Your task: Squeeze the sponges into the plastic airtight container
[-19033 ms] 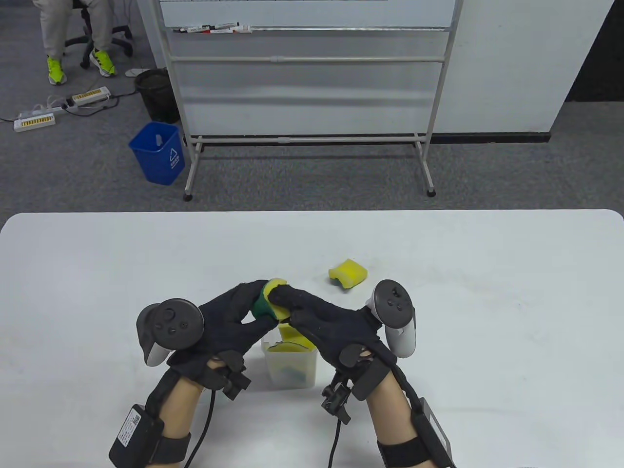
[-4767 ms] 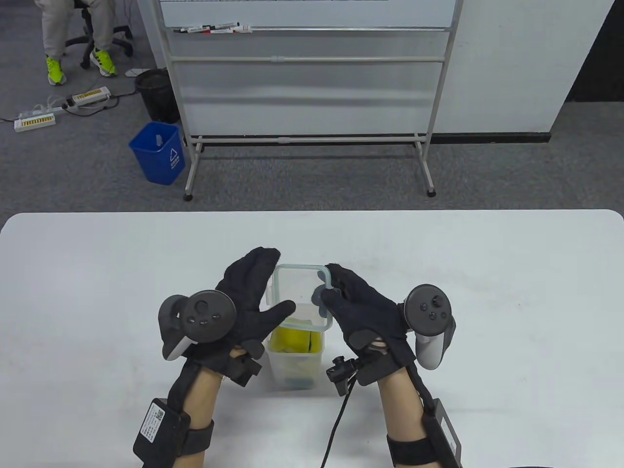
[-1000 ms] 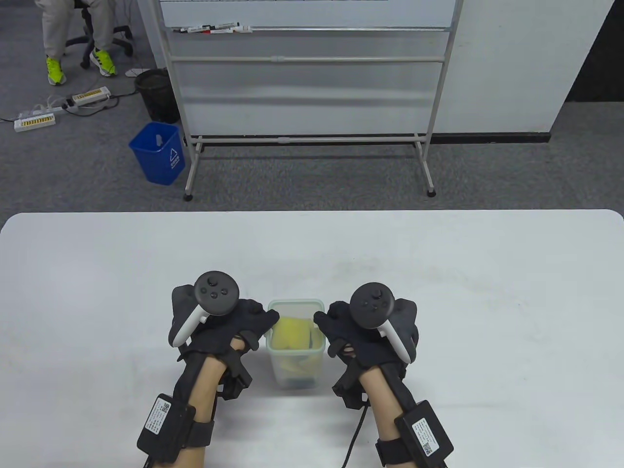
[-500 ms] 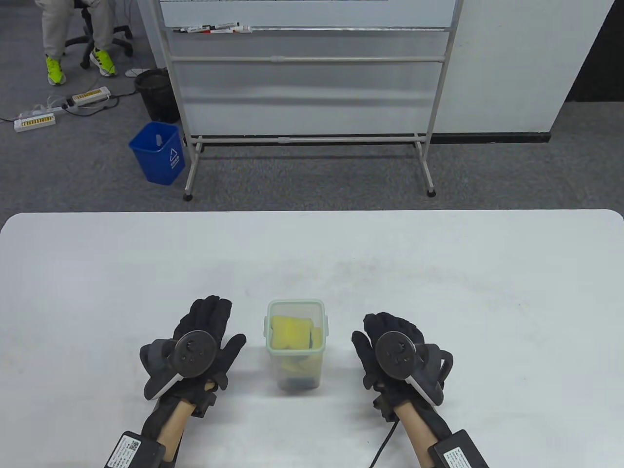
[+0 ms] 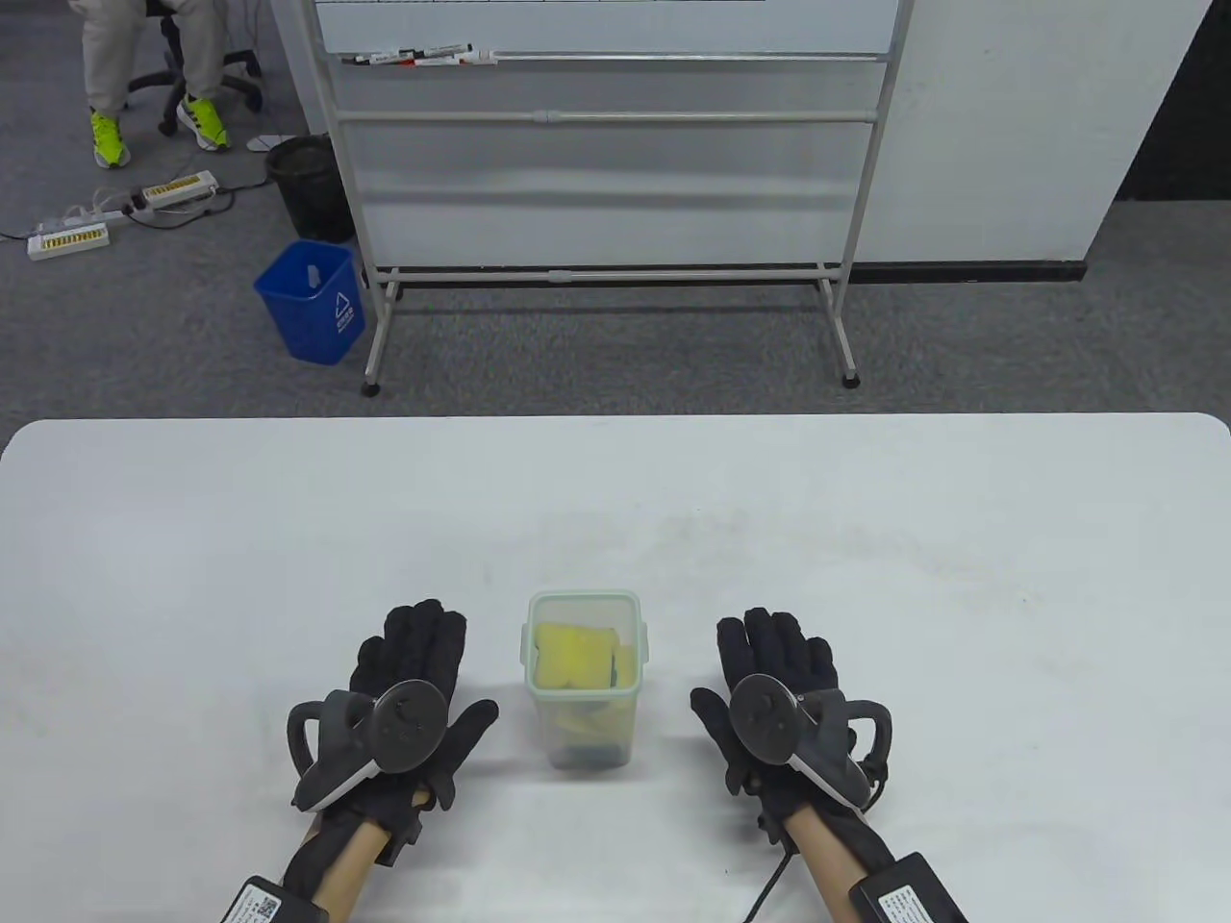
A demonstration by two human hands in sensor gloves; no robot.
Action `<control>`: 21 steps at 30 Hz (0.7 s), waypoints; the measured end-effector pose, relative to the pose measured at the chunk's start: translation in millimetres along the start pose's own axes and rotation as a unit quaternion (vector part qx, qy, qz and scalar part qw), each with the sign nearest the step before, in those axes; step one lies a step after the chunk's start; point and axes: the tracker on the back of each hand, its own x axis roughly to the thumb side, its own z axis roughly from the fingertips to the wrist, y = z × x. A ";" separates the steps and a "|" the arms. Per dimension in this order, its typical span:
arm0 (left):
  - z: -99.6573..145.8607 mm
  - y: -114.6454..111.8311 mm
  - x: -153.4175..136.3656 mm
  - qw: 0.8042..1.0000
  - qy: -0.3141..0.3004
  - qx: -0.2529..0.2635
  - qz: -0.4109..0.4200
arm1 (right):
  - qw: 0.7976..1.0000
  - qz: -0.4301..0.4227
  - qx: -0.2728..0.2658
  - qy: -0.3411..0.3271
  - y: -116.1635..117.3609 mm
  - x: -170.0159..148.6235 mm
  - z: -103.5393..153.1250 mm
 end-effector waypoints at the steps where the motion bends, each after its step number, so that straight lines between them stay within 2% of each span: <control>1: -0.2 -1.1 0.0 1.000 0.001 -0.003 -0.003 | 1.000 0.000 0.000 0.001 0.1 -0.5 0.1; 10: -0.7 -2.9 1.5 1.000 0.002 -0.013 -0.005 | 1.000 0.010 0.024 0.015 2.4 -4.7 1.2; 21: -1.7 -7.0 0.8 1.000 0.005 -0.016 -0.012 | 0.999 0.020 0.028 0.019 1.4 -4.0 2.7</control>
